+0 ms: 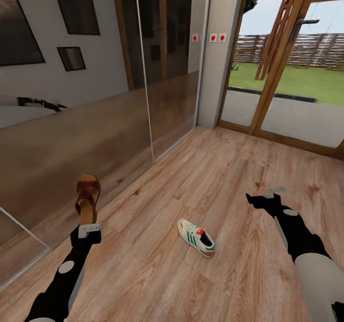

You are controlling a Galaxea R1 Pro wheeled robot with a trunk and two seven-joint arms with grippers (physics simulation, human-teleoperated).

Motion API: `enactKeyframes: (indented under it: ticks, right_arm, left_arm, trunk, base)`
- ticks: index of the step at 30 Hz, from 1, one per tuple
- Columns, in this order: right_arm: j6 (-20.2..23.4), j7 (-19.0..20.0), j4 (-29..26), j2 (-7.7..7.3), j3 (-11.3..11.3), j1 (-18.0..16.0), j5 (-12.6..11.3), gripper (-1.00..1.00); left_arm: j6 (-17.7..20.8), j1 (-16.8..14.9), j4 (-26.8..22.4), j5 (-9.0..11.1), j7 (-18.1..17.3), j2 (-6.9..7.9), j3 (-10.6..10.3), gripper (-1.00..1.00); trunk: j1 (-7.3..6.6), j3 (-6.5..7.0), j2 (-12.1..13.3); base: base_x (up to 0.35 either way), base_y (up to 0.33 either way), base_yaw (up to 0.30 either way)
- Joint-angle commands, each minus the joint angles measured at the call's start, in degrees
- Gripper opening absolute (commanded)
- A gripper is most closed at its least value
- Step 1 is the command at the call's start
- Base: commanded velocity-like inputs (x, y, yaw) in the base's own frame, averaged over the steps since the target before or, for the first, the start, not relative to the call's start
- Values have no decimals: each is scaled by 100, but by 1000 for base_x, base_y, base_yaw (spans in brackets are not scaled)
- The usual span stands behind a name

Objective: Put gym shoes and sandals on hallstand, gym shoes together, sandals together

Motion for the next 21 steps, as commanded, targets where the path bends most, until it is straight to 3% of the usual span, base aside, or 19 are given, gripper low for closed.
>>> enactKeyframes:
  ticks: [1,14,21]
  right_arm:
    - [23,46,-11,3,-25,-1,56,100]
    - [23,46,-11,-13,-25,-1,56,100]
    - [22,46,-25,-45,-34,-1,62,100]
  left_arm:
    - [-15,-6,2,-75,-39,-7,26,-100]
    - [-21,-6,12,-78,-37,-10,22,-100]
    - [-23,-6,12,-76,-44,-10,24,-100]
  trunk:
    - [-1,-4,-2]
    - [-1,-4,-2]
    - [-1,-4,-2]
  base:
    - [0,-210,269]
    - [0,-259,239]
    - [0,-169,62]
